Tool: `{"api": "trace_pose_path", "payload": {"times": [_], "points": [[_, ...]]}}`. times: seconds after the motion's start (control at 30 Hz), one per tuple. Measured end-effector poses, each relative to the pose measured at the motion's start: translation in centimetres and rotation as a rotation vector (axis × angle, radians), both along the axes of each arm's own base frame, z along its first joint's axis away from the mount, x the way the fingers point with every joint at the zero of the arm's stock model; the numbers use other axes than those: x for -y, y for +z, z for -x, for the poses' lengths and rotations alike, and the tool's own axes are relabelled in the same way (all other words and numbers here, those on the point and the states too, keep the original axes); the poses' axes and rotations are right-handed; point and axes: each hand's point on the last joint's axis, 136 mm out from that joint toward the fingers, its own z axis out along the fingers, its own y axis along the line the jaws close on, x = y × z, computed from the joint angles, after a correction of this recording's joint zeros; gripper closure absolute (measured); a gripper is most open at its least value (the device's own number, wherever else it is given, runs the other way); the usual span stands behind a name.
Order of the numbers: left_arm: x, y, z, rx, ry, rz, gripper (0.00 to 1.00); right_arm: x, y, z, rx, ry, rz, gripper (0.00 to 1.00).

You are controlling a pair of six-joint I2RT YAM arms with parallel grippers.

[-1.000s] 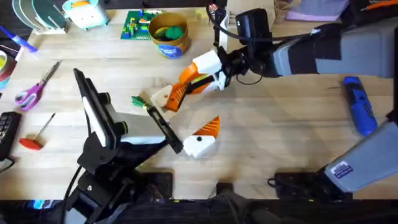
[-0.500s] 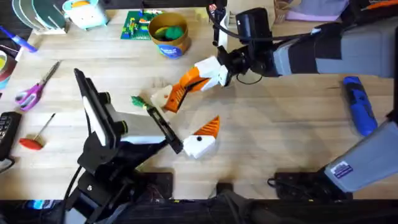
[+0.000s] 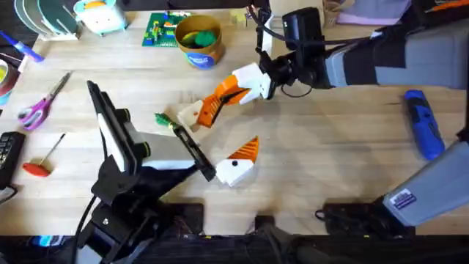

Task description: Pick up the gripper from the table and insert it into the empty holder that is missing its gripper. Then pick up a screw, insert it into the mounting hole, and use the screwdriver to tighten it. Finally, clean up the table by picking up the vegetable and placing it into the bucket.

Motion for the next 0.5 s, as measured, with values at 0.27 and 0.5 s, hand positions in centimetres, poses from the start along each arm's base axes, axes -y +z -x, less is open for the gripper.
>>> {"api": "trace_pose_path", "payload": {"times": [0.27, 0.5], "points": [[-0.3, -0.1, -0.4, -0.014, 0.029, 0.007, 0.008, -0.7, -0.4, -0.6, -0.037, -0.043, 0.051, 0.992], [-0.9, -0.3, -1.1, -0.035, 0.080, 0.014, 0.008, -2.0, -0.7, -0.5, -0.062, -0.067, 0.095, 0.992]]}}
